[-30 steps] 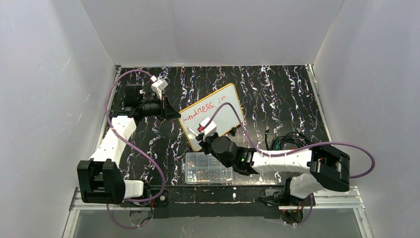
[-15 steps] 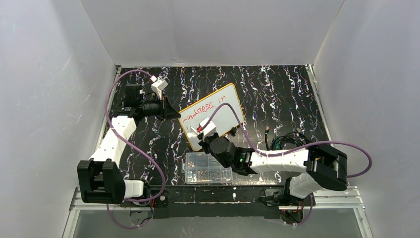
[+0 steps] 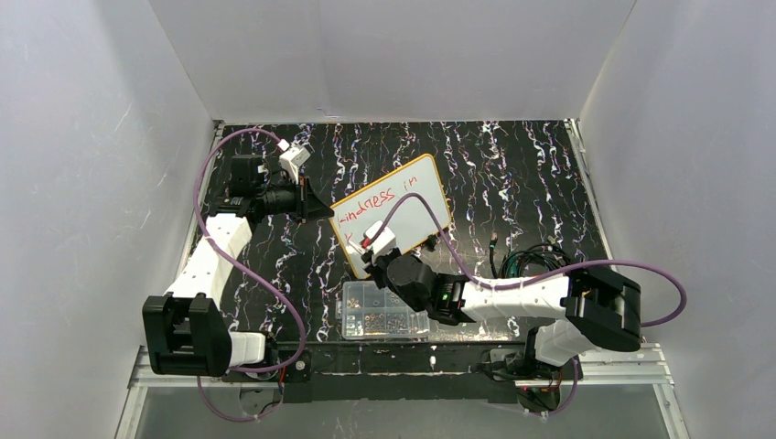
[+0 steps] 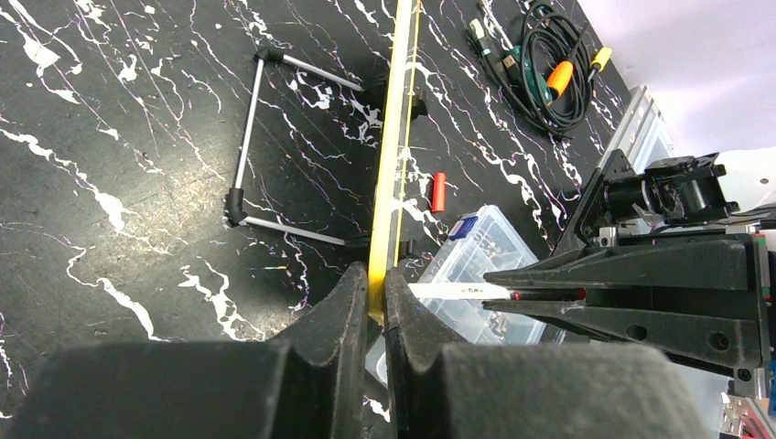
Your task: Write a sentence on the whiteboard
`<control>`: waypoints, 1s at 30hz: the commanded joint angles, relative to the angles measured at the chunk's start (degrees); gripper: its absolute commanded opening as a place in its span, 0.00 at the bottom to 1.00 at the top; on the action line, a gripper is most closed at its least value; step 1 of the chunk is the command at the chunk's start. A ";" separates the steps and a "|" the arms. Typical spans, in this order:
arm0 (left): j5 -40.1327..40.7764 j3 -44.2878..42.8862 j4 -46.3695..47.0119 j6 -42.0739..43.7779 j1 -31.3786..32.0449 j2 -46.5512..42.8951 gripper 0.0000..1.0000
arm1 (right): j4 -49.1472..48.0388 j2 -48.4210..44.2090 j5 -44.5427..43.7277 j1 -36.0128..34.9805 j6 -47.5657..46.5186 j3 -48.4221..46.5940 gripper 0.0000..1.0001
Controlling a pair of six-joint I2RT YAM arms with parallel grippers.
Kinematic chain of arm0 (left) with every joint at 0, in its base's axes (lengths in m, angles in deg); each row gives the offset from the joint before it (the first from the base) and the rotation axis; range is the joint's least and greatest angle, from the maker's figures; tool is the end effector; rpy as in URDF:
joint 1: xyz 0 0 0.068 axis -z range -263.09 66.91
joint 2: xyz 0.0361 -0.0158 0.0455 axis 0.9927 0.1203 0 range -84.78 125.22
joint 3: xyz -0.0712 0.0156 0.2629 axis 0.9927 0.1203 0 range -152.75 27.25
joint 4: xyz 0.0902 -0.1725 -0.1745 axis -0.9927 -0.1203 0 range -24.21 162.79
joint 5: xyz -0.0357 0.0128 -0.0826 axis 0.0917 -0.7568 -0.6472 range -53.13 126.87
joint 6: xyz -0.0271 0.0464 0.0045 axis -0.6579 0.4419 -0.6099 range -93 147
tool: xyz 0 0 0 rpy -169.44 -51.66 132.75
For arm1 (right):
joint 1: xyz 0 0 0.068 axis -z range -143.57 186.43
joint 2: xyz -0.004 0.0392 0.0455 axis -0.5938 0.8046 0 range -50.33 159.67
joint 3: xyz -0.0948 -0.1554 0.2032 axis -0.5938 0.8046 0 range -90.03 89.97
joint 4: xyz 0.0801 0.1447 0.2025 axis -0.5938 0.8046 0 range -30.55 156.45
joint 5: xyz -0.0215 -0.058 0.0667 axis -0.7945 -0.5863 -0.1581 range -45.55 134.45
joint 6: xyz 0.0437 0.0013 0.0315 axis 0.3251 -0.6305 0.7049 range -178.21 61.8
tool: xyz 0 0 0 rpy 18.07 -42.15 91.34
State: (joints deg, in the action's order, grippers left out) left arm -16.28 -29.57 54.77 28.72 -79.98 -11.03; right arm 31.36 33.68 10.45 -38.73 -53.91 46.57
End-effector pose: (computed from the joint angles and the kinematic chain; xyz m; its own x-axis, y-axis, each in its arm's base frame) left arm 0.2741 -0.0434 0.2983 -0.5514 0.0480 -0.8329 0.7042 0.5620 -0.4338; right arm 0.1007 0.3029 0.2398 -0.1048 -0.1534 -0.9826 -0.6555 0.7536 -0.0477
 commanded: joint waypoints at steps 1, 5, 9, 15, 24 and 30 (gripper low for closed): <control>-2.57 0.09 0.44 -0.31 0.24 -2.51 0.00 | 0.42 0.10 1.03 -0.82 0.71 -0.90 0.01; -2.58 0.17 0.44 -0.31 0.24 -2.62 0.00 | 0.83 0.07 1.78 -1.12 0.72 -0.98 0.01; -2.58 0.13 0.44 -0.31 0.26 -2.69 0.00 | 0.67 -1.12 2.73 -1.61 0.37 -0.71 0.01; -2.58 0.13 0.44 -0.31 0.25 -2.77 0.00 | 0.09 -4.00 -4.72 -1.75 1.02 0.67 0.01; -2.58 0.24 0.46 -0.42 0.31 -2.62 0.00 | -1.11 -2.21 -9.51 -1.22 -0.40 -0.42 0.01; -2.58 0.26 0.44 -0.40 0.36 -2.58 0.00 | -1.95 -0.60 -10.17 -0.62 -0.84 -1.28 0.01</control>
State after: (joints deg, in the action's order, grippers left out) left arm -16.54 -29.57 54.77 28.50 -79.91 -11.16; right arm 32.47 31.96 2.69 -39.89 -54.02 46.79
